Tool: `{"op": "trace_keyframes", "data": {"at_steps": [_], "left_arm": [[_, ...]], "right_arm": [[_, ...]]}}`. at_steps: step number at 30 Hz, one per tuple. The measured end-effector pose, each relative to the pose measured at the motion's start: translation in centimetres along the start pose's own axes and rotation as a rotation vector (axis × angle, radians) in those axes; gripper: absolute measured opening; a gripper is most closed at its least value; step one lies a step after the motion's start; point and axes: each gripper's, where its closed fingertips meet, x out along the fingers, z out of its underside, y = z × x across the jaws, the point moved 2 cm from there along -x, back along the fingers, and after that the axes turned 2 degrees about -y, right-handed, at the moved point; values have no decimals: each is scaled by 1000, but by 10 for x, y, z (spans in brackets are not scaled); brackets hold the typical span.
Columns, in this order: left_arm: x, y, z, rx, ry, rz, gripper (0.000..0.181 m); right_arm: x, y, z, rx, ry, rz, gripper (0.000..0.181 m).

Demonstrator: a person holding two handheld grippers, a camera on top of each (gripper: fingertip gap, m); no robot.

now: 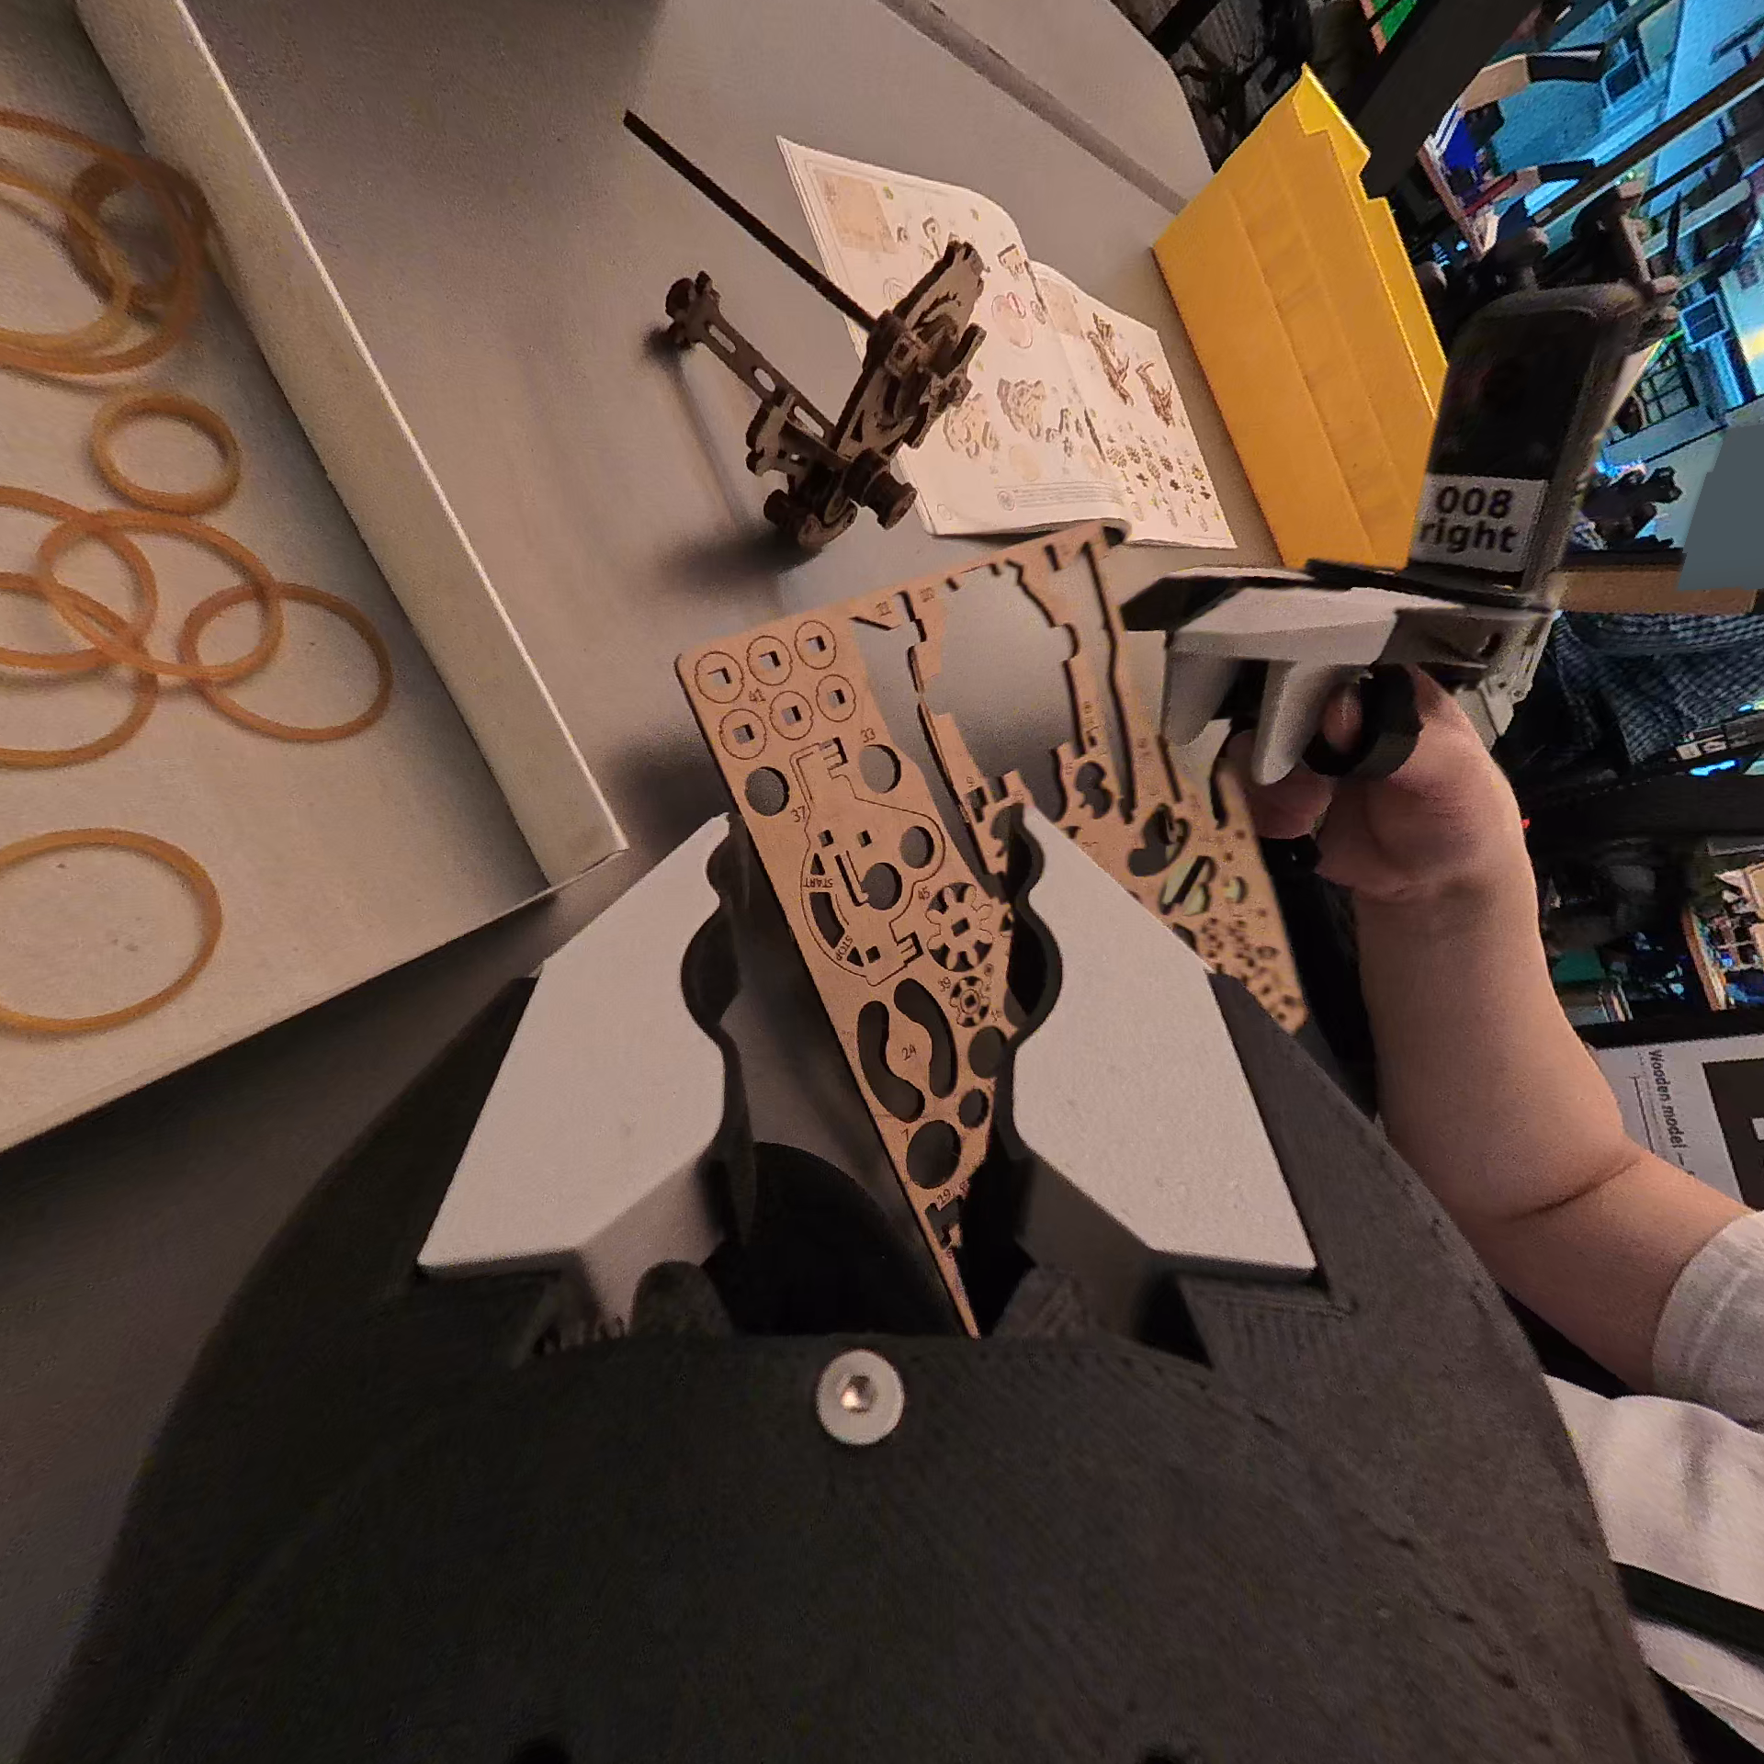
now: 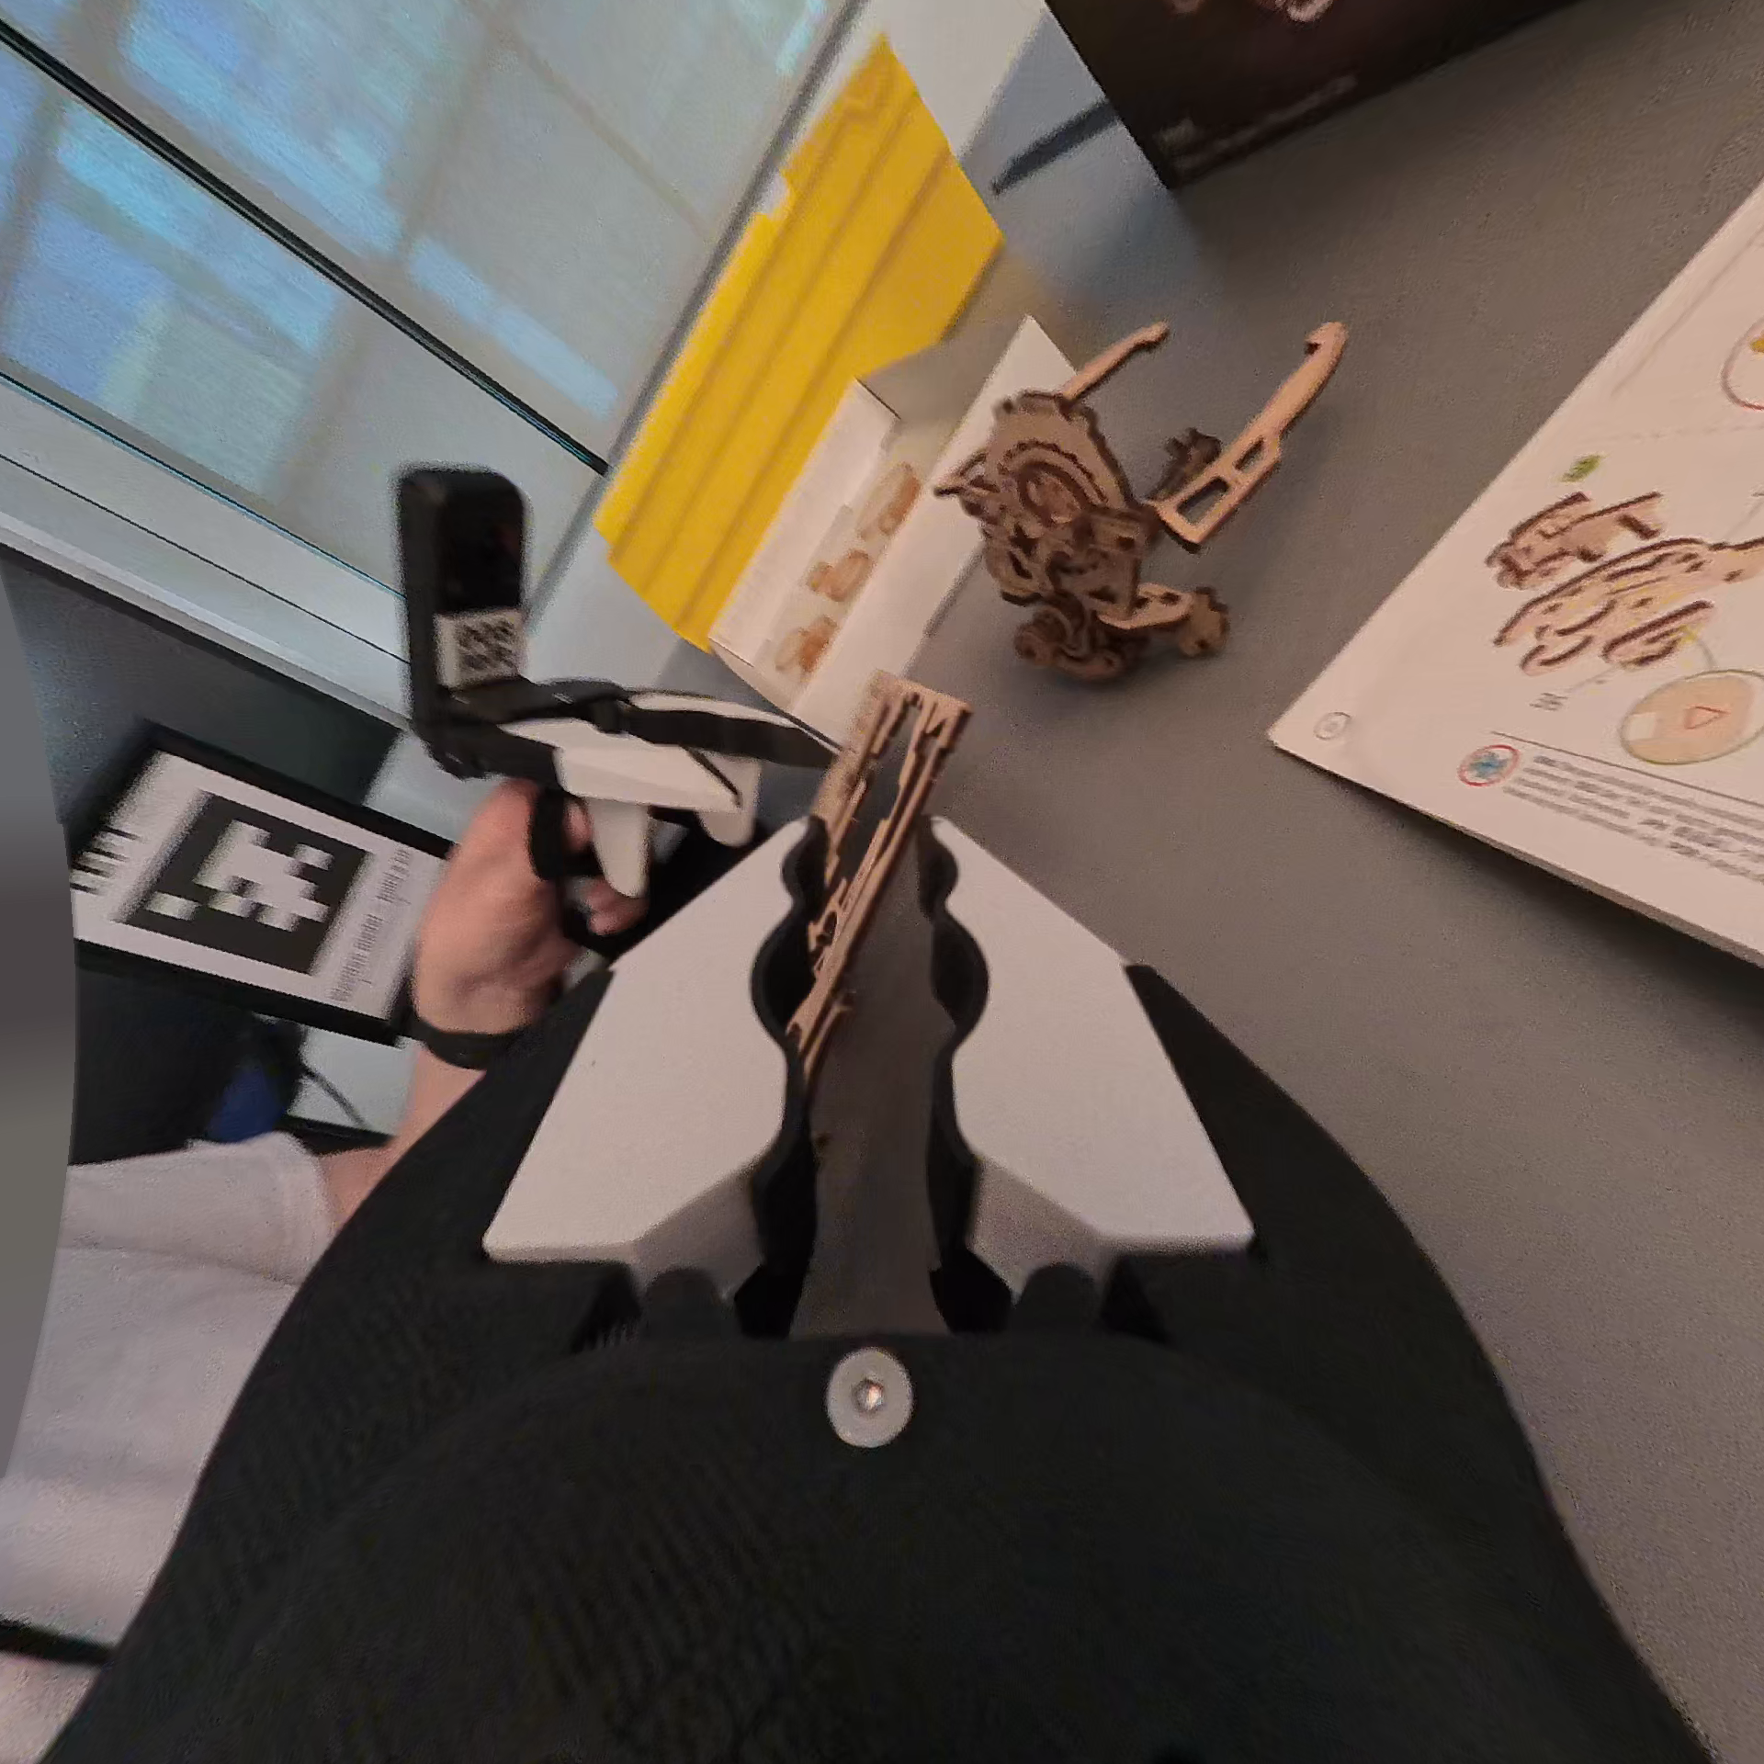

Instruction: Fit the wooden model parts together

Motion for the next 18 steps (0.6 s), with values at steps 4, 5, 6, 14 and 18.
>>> {"op": "trace_keyframes", "data": {"at_steps": [4,5,6,14,18], "left_arm": [[2,1,1,2,5,22,51],[3,8,1,-3,10,68,46],[4,14,1,-16,13,114,41],[2,18,1,-7,31,158,49],[-12,30,-5,44,83,242,57]], "right_arm": [[3,-2,3,162,2,-106,13],[8,-2,11,173,-43,-106,13],[12,-3,18,185,-89,-106,15],[6,-33,14,65,-93,-201,0],[-12,-48,6,-14,-12,-257,0]]}}
